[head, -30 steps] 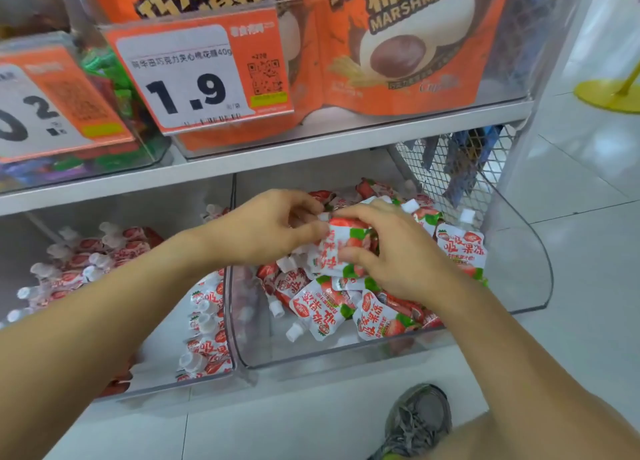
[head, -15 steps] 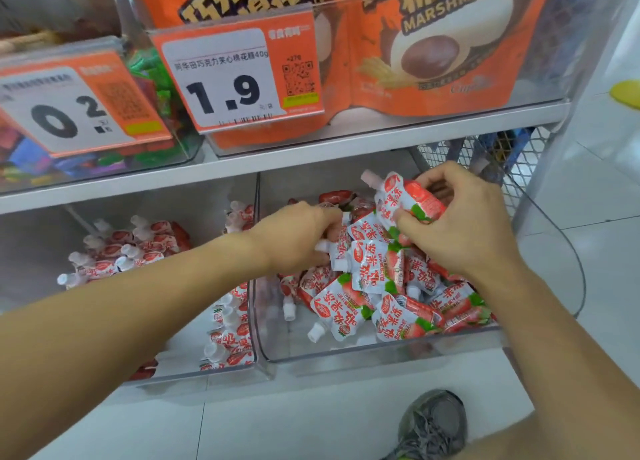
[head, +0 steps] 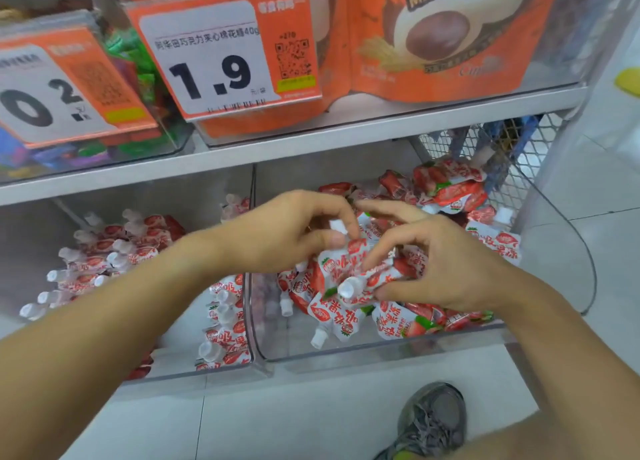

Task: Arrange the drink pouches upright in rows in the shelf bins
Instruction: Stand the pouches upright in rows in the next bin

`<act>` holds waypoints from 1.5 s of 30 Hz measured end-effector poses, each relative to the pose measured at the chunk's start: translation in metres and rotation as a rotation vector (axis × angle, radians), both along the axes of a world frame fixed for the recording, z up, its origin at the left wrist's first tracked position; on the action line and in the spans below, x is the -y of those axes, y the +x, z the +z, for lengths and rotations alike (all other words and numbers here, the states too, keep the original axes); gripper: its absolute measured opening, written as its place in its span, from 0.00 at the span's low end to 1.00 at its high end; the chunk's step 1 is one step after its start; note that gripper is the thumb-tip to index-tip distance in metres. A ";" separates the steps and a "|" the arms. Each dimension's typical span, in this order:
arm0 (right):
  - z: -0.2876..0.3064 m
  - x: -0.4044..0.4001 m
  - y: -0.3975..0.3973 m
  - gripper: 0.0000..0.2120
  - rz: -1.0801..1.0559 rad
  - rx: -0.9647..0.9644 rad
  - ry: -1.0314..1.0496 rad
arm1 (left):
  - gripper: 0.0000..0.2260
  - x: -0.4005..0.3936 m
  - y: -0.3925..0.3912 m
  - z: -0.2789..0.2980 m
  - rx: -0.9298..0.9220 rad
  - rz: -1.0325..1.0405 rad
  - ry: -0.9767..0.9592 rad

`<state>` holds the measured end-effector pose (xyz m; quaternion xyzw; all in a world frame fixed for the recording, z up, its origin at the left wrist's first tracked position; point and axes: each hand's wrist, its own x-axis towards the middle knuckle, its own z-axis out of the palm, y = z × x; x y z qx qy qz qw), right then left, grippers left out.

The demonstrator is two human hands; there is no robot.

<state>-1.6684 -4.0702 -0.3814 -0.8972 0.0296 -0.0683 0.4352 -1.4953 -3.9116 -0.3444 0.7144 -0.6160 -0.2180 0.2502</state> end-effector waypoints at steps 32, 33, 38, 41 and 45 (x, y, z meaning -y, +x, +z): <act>-0.029 -0.054 0.049 0.33 0.142 -0.157 -0.621 | 0.13 -0.005 0.011 0.012 0.654 0.084 0.372; -0.029 -0.055 0.050 0.30 0.147 -0.151 -0.623 | 0.12 -0.008 0.011 0.012 0.627 0.110 0.334; -0.028 -0.055 0.042 0.19 0.195 -0.143 -0.604 | 0.13 -0.017 0.006 0.006 0.567 0.218 0.179; -0.022 -0.044 0.031 0.09 0.169 -0.091 -0.519 | 0.15 -0.022 -0.002 -0.001 0.566 0.282 0.088; -0.019 -0.030 0.021 0.07 0.112 0.058 -0.373 | 0.16 -0.024 -0.005 -0.004 0.526 0.256 0.089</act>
